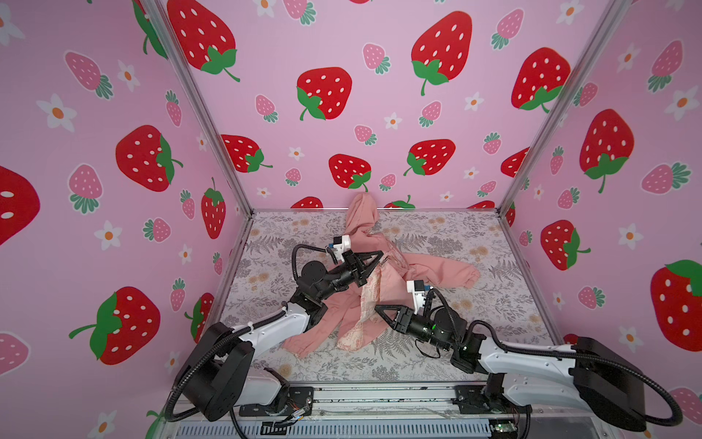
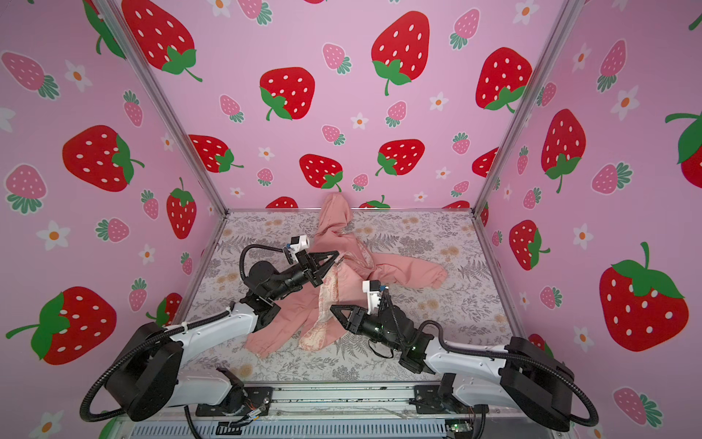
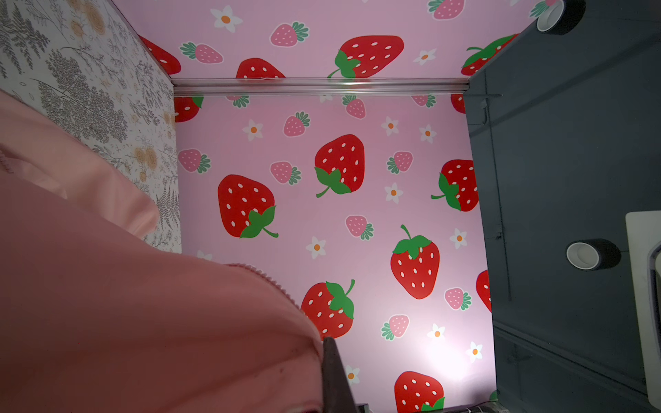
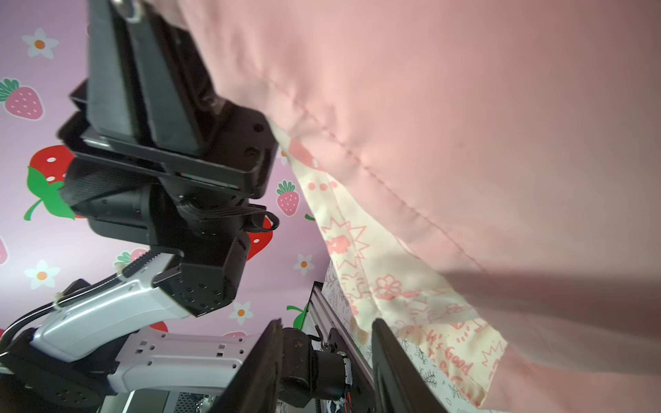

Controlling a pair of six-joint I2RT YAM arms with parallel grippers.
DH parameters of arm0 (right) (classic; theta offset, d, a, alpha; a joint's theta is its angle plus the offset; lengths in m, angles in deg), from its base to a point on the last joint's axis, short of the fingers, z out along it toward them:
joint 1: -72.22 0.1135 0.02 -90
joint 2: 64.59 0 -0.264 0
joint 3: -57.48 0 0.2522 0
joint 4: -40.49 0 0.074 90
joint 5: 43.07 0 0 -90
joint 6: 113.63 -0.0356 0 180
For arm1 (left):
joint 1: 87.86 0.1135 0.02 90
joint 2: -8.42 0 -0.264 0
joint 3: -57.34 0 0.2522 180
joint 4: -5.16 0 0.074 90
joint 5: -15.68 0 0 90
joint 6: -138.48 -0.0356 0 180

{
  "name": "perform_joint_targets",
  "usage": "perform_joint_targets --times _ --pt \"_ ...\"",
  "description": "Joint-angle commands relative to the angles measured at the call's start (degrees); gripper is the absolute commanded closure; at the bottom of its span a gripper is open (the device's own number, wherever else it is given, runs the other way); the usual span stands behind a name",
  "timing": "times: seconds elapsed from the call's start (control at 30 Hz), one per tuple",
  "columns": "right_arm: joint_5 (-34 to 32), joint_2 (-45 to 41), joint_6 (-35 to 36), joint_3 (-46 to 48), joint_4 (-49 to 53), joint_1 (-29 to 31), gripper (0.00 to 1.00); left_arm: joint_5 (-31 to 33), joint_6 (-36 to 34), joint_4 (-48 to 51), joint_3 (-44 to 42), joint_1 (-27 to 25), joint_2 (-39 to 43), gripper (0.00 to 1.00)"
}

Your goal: Zip up the jacket

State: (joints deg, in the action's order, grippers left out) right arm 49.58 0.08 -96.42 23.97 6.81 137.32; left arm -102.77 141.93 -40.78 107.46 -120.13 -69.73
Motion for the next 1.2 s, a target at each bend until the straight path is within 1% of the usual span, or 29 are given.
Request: perform_joint_targets --times 0.0,0.07,0.13,0.27,0.4,0.47,0.57,0.63,0.73,0.83,0.87,0.97,1.07,1.17 --pt "-1.03 -3.78 0.77 -0.09 4.07 -0.09 0.51 0.33 1.34 -5.25 1.63 -0.11 0.31 1.00" --pt "-2.26 -6.24 1.58 0.01 6.36 -0.15 0.49 0.34 1.44 -5.25 1.52 -0.11 0.45 1.00" --pt "-3.19 -8.72 2.24 0.21 8.58 -0.61 0.44 0.21 1.38 -5.00 1.44 -0.12 0.56 1.00" --pt "-4.72 -14.10 3.99 0.15 14.35 -2.37 0.43 0.19 1.54 -4.90 1.24 -0.13 0.62 1.00" --pt "-3.19 -17.20 4.59 0.58 17.03 -6.16 0.42 0.23 1.86 -4.23 1.06 -0.13 0.82 1.00" --pt "-2.20 -17.85 5.00 0.35 17.75 -7.94 0.41 0.22 1.85 -3.32 0.92 -0.11 1.18 1.00" --pt "-1.11 -17.76 6.55 -1.14 19.20 -10.02 0.36 0.06 2.34 -0.75 0.74 -0.16 1.78 1.00" --pt "-0.28 -17.06 8.28 -2.65 20.17 -11.31 0.33 -0.33 2.55 1.42 0.66 -0.15 2.30 1.00" --pt "0.93 -15.09 11.45 -6.11 22.66 -12.85 0.32 -0.98 2.28 5.60 0.61 -0.12 3.40 1.00" --pt "1.94 -12.90 15.92 -11.31 27.68 -13.80 0.34 -1.95 0.94 12.03 0.90 -0.16 5.50 1.00" --pt "2.24 -10.51 17.68 -13.53 29.90 -13.94 0.36 -2.18 0.04 14.72 0.98 -0.15 6.44 1.00" --pt "2.95 -7.14 23.19 -19.78 37.41 -13.91 0.40 -2.15 -3.84 24.98 1.40 -0.07 10.38 1.00" --pt "3.23 -4.64 28.18 -24.77 43.17 -13.92 0.40 -1.90 -7.91 36.91 2.92 0.23 14.19 1.00" --pt "3.94 -2.95 32.27 -27.99 46.59 -13.94 0.41 -2.81 -9.70 44.26 4.40 0.81 15.98 1.00"
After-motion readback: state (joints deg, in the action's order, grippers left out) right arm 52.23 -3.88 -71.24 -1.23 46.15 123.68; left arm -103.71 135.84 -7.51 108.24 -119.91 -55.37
